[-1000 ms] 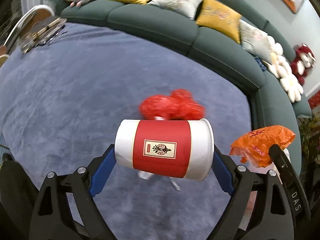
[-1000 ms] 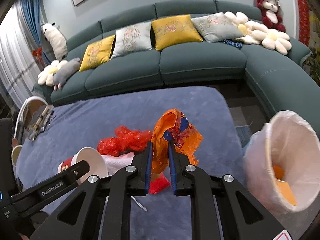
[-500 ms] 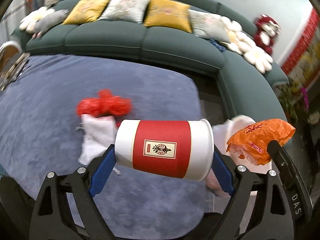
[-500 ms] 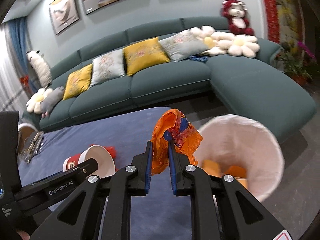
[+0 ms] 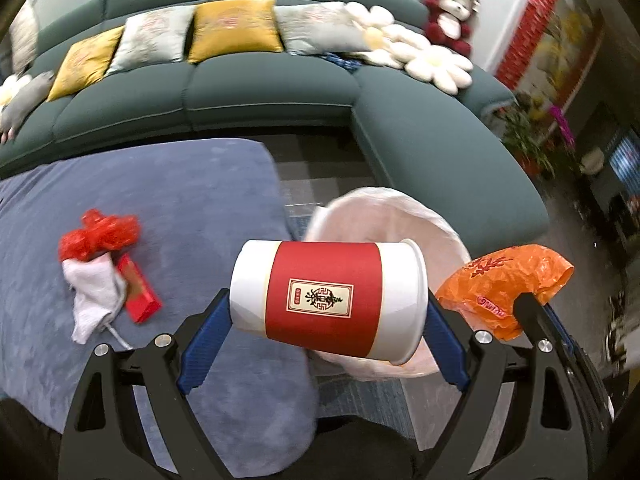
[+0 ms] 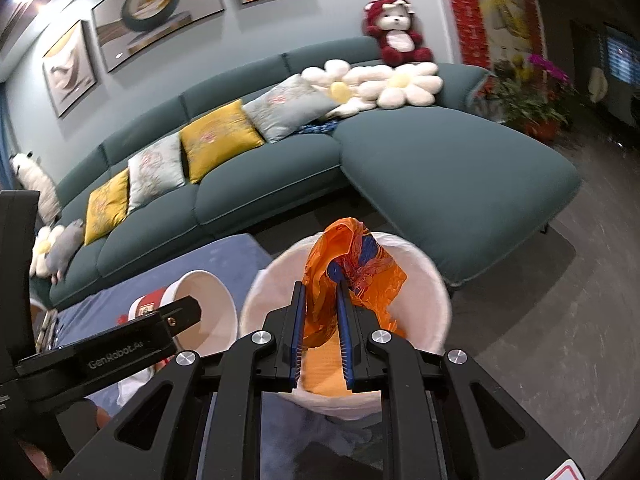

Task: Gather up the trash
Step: 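Carry cup and bag over the bin while the left tool opens, dropping the cup, then open the right tool to drop the orange bag into the bin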

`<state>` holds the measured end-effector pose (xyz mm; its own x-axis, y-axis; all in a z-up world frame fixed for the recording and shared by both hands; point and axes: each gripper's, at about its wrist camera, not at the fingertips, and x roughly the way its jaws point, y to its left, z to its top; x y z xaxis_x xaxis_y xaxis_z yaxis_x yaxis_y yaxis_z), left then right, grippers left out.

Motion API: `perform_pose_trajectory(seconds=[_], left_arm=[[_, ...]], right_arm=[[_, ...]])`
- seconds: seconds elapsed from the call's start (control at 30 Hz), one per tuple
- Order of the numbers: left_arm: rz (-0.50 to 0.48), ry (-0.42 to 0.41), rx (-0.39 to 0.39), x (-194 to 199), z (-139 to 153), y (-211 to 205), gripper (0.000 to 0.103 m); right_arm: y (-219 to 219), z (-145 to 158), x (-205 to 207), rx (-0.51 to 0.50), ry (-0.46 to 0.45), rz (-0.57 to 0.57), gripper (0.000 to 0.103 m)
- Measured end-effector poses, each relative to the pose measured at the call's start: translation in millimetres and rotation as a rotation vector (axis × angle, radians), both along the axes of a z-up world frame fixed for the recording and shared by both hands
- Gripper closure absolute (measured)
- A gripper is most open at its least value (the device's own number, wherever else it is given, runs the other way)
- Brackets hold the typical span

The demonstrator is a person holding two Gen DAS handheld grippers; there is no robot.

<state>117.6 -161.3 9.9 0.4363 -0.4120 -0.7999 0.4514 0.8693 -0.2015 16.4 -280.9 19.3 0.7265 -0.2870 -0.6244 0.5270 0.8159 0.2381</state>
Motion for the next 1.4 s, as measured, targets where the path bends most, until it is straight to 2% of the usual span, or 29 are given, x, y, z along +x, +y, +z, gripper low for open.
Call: perform_pose_trajectory(seconds=[0.33, 0.6, 1.23, 1.33, 1.4], left_arm=[[-0.09, 0.035, 0.014, -5.7, -15.1, -55.3, 0.017], [-0.068, 0.04, 0.002, 3.6, -21.3, -71.1, 0.013], [0.034, 0.054, 0.004, 21.3, -30.2, -23.4, 0.013], [0.052, 0.058, -0.002, 24.1, -31.3, -13.2, 0.013], [0.065, 0.059, -0.001, 26.7, -32.0, -5.6, 0.013]], right_arm=[[-34.3, -13.1, -22.3, 0.023, 0.004, -0.066, 0.088], [-48.6, -21.7, -27.8, 0.048, 0.007, -0.09, 0.088], [-33.6, -26.5, 8.2, 0.033, 0.034, -0.011, 0.088], [-29.8, -25.5, 18.3, 0.026, 0.038, 0.004, 0.083], [-27.1, -24.0, 23.2, 0.016, 0.035, 0.002, 0.075]])
